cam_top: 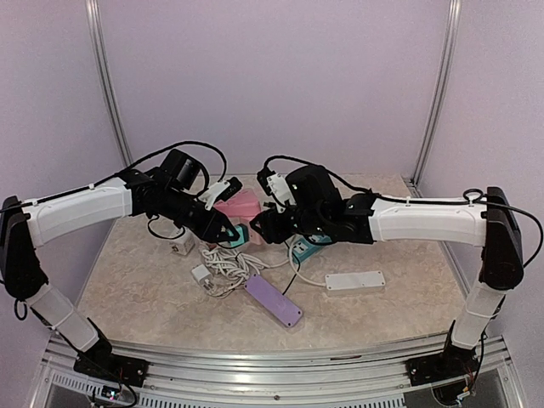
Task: Pull the plug off the socket
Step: Remove the plug from the socket.
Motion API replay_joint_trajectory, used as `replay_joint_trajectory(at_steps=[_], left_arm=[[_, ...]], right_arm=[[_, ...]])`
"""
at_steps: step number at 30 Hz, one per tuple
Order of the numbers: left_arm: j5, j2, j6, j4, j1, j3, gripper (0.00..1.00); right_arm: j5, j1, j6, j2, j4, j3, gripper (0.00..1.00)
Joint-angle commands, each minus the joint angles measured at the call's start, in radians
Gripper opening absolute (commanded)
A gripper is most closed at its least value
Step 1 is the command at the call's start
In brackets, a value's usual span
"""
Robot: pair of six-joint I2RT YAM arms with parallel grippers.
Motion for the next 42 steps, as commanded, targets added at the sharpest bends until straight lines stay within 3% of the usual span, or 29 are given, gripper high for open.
replay_joint_trajectory(at_steps=[1,9,25,31,42], left_arm=[[-0.025,-0.032,0.026,0.011,0.01,0.029,0.0],[-0.036,-0.021,-0.03,0.037,0.007,0.024,0.0],[-0.018,-0.015,-0.036,0.05,0.005,0.021,0.0],[-0.018,-0.018,-0.036,0.043,0.009,0.024,0.0],[0.058,-0.044,0.026,0.004,0.02,0.04,0.0]], right_arm=[[-0.07,0.006,-0.012,-0.079,0.144,0.009,0.0],[0.251,0.037,0.003,0.006,-0.031,0.13,0.0],[0.467,0.059,0.017,0.086,-0.19,0.254,0.0],[0.372,0.056,0.007,0.033,-0.104,0.183,0.0],[-0.059,-0.019,0.021,-0.084,0.092,0.026,0.0]])
